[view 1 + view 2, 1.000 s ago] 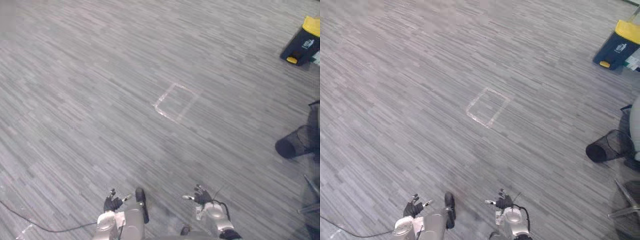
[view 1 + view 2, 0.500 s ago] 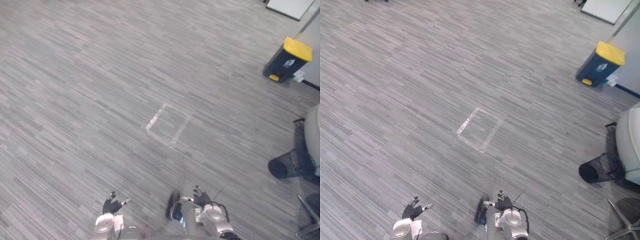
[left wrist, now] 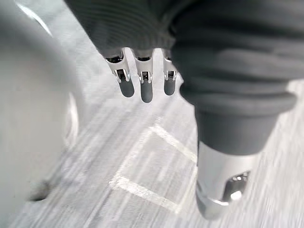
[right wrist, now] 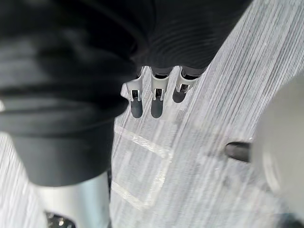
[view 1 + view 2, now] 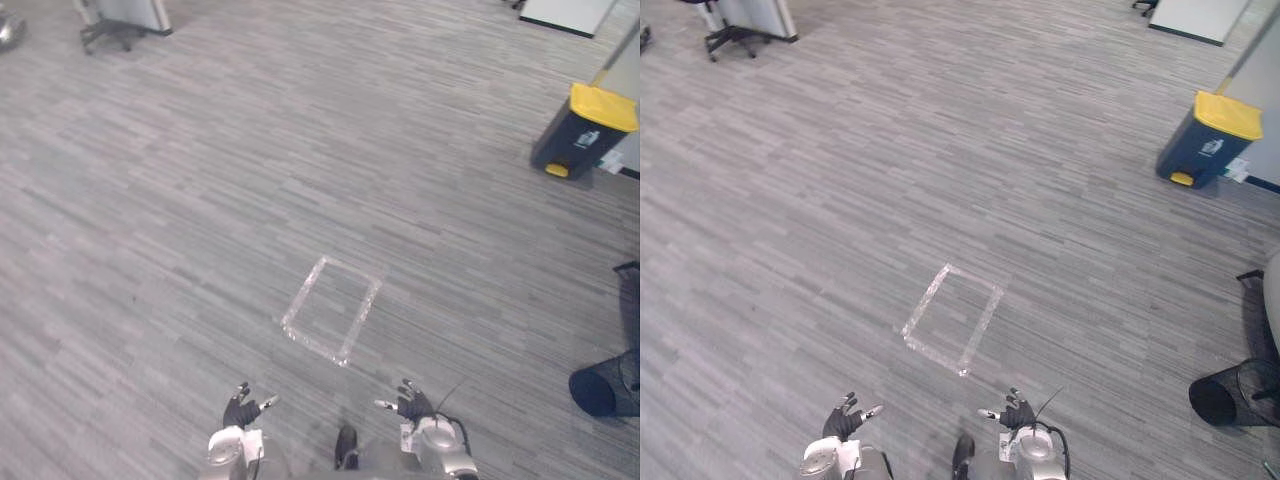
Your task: Organize the slippers on the shoe rack
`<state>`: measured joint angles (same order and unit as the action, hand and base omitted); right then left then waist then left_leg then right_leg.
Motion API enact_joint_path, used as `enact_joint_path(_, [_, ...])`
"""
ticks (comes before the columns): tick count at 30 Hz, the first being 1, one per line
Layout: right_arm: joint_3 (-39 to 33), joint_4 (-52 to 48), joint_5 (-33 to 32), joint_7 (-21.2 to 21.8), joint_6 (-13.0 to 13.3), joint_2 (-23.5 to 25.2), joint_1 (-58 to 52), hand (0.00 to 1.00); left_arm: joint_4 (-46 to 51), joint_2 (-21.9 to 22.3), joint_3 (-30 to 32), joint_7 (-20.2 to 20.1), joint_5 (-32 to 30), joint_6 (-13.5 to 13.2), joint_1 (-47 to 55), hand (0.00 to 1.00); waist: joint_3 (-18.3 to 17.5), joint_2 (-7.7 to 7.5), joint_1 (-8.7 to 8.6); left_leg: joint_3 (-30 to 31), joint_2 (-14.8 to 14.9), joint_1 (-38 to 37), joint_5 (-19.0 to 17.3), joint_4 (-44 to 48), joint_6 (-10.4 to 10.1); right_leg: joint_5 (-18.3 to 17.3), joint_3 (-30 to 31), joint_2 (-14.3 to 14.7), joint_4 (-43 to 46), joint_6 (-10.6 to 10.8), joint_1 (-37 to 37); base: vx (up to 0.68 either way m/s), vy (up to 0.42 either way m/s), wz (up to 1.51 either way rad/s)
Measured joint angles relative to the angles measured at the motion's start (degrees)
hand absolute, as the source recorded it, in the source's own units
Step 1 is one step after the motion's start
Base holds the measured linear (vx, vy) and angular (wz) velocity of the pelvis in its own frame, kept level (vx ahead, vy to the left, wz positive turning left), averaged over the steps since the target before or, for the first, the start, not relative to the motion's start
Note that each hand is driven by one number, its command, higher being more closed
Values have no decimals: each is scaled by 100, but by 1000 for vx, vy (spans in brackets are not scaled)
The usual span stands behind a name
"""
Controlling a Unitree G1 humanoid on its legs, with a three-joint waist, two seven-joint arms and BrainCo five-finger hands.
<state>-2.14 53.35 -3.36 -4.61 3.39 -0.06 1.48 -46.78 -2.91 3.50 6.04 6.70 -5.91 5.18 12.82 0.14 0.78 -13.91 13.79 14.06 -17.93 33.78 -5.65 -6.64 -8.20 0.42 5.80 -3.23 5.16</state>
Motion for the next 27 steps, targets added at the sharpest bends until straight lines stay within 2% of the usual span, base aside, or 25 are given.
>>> enact_joint_path(1, [-6,47,12,-8,5,-3,-19,0,16,-43,-1,7,3,-3,6,0,59,-116,-2,582,-338,-3,432,-1199,-92,-136,259,-209,-14,211,133,421,360,-108])
enact_joint_path(2, [14,184,64,-12,2,-66,-57,0,-12,-13,-5,27,4,6,62,0,3,-15,43,941,-374,-49,1118,-1788,-394,-296,521,-239,-13,409,204,525,446,-119])
enact_joint_path(3, [15,220,97,-17,-11,-105,-78,0,-51,12,-12,32,7,7,117,0,-38,51,63,976,-415,-130,1476,-1724,-278,-370,672,-292,-6,508,275,474,406,-121])
enact_joint_path(4, [46,195,101,-17,-6,-5,-105,0,-72,-107,4,56,9,14,132,0,-63,-118,111,857,-562,-163,1164,-1447,-141,-432,681,-492,133,600,289,431,323,-89])
enact_joint_path(6, [61,188,103,-6,-5,54,-158,0,-76,-143,-1,52,9,19,113,0,-73,-182,132,796,-603,-119,821,-1099,-47,-470,569,-588,577,659,126,313,228,-61])
enact_joint_path(7, [60,177,104,-3,-6,72,-168,0,-107,-163,-5,45,10,30,107,0,-71,-221,128,632,-610,-260,548,-928,88,-522,586,-699,1394,743,-210,416,333,-71])
enact_joint_path(8, [64,176,104,1,-7,102,-145,0,-118,-208,-16,47,24,39,138,0,-50,-259,146,296,-641,-596,425,-984,161,-518,537,-894,2443,820,-631,341,278,-79])
enact_joint_path(9, [66,176,107,2,-7,119,-139,0,-121,-219,-17,50,24,43,154,0,-50,-270,148,171,-649,-735,384,-1005,223,-460,506,-980,2831,856,-768,423,306,-100])
enact_joint_path(10, [89,166,113,22,-7,173,-125,0,-123,-254,-63,50,17,62,201,0,-56,-340,146,-159,-702,-1178,262,-1112,345,-370,224,-1284,3805,889,-1101,359,208,-95])
enact_joint_path(11, [143,162,113,44,-1,222,-93,0,-132,-309,-151,42,10,78,222,0,-75,-367,108,-336,-729,-1535,193,-1285,398,-535,-199,-1465,4446,746,-1395,435,227,-90])
enact_joint_path(12, [179,162,116,58,2,226,-69,0,-156,-315,-175,37,10,82,203,0,-72,-365,84,-368,-729,-1668,192,-1394,398,-649,-403,-1465,4602,663,-1508,374,102,-59])
enact_joint_path(13, [238,159,121,86,1,212,-7,0,-238,-309,-248,31,3,94,162,0,-59,-330,7,-456,-680,-1935,196,-1666,395,-864,-853,-1389,4569,518,-1697,384,52,-37])
enact_joint_path(15, [240,142,125,110,4,202,80,0,-290,-288,-308,4,-36,137,152,0,-27,-266,-73,-685,-556,-2267,206,-1959,378,-1000,-1513,-1258,3935,389,-1935,363,26,-43])
enact_joint_path(16, [239,139,128,114,3,184,115,0,-357,-282,-328,-11,-105,146,94,0,-9,-242,-80,-835,-509,-2457,207,-2124,375,-910,-1997,-1200,3152,281,-2066,352,-1,-38])
enact_joint_path(17, [237,139,128,114,2,180,121,0,-366,-283,-337,-12,-118,149,94,0,-10,-243,-79,-881,-510,-2495,207,-2162,374,-853,-2090,-1182,2914,274,-2101,538,-29,-40])
enact_joint_path(18, [235,143,130,111,-3,168,113,0,-396,-296,-344,-16,-210,152,105,0,-20,-279,-74,-995,-568,-2686,204,-2298,367,-248,-2400,-1066,1741,222,-2077,475,-73,-29])
enact_joint_path(19, [230,111,136,112,-2,128,33,0,-435,-335,-339,-27,-237,156,92,0,-44,-400,-79,-985,-734,-2892,117,-2336,121,919,-2407,-1015,960,-557,-1981,485,-79,-34])
enact_joint_path(20, [228,111,147,111,11,55,64,0,-507,-280,-325,-14,-250,168,28,0,-24,-257,-80,-949,-642,-2953,70,-2333,44,895,-2402,-929,1059,-511,-1942,461,-63,-29])
enact_joint_path(21, [208,116,245,110,5,-60,148,0,-564,-180,-378,-59,-327,161,-40,0,-16,47,-76,-872,-483,-2984,109,-2242,-67,634,-2365,-818,1222,-433,-1922,419,-57,-28])
enact_joint_path(22, [38,81,278,109,10,-192,148,0,-574,-60,-523,-80,-344,144,-86,0,5,192,-136,-814,-374,-2954,147,-1934,-130,353,-2357,-793,1438,-401,-1926,473,-94,-21])
enact_joint_path(24, [-10,48,281,105,0,-235,136,0,-616,-19,-565,-94,-387,155,-132,0,-27,253,-145,-669,-195,-2661,175,-1152,-182,165,-2330,-724,1511,-380,-1889,378,-119,-17])
enact_joint_path(25, [-3,30,280,100,-21,-222,99,0,-601,7,-573,-128,-432,152,-140,0,-15,300,-137,-517,119,-2268,436,-2,-433,65,-2261,-556,1398,-389,-1686,373,-96,-51])
enact_joint_path(26, [9,9,280,91,-31,-225,53,0,-617,9,-557,-128,-433,154,-169,0,1,326,-103,-290,321,-1887,739,1085,-538,31,-2061,-344,1166,-399,-1405,369,-59,-59])
enact_joint_path(27, [9,15,280,88,-39,-227,44,0,-614,10,-555,-128,-433,152,-171,0,-2,331,-92,-284,345,-1816,681,1279,-602,31,-2030,-298,1104,-398,-1337,346,6,-89])
